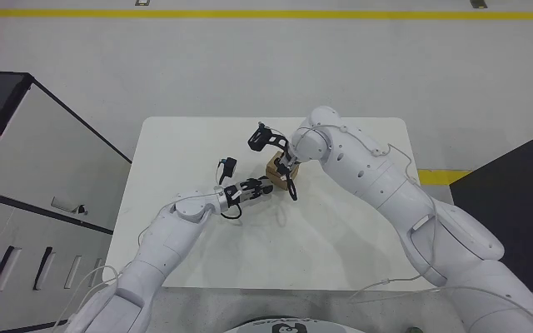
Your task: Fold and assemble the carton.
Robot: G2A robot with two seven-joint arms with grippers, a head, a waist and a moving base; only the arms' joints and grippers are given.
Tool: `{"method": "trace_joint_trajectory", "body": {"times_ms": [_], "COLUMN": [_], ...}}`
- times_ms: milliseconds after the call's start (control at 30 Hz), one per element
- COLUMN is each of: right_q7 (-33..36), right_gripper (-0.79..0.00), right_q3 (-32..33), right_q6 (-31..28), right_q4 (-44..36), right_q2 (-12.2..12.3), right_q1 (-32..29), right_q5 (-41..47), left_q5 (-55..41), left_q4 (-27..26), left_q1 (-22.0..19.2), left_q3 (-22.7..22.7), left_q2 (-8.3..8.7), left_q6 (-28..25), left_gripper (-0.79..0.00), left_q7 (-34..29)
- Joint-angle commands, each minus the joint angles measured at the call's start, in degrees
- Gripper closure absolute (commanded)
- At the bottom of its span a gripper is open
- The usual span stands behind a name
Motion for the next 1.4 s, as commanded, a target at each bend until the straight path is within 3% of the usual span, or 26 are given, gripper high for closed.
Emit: {"method": "trace_joint_trajectory", "body": {"times_ms": [0, 167, 633, 1200, 1367], "right_q7": [-0.2, -0.39, 0.36, -0.17, -0.26], "right_gripper": [-0.071, -0.148, -0.185, -0.046, -0.04], "right_q3": [0.12, 0.45, 0.98, 0.46, 0.64], "right_q6": [0.14, 0.51, -0.1, -1.21, -1.38], "right_q4": [0.02, -0.07, -1.2, -1.25, -0.99], "right_q2": [-0.02, -0.02, 0.08, -0.49, -0.64], "right_q1": [-0.01, -0.09, -0.53, -1.11, -1.14], "right_q5": [-0.39, -1.41, -4.27, -7.52, -7.93], "left_q5": [0.01, -0.01, -0.41, -0.51, -0.53], "left_q4": [0.0, 0.08, 0.68, 1.31, 1.45], "left_q1": [-0.01, -0.15, -0.5, -0.92, -1.02], "left_q3": [-0.01, -0.04, -0.07, -0.03, 0.01], "left_q2": [0.0, -0.02, -0.13, -0.25, -0.29], "left_q6": [0.02, 0.08, -0.2, -0.38, -0.42], "left_gripper": [0.0, 0.0, 0.0, 0.0, 0.0], "left_q7": [-0.01, -0.06, -0.32, -0.5, -0.52]}}
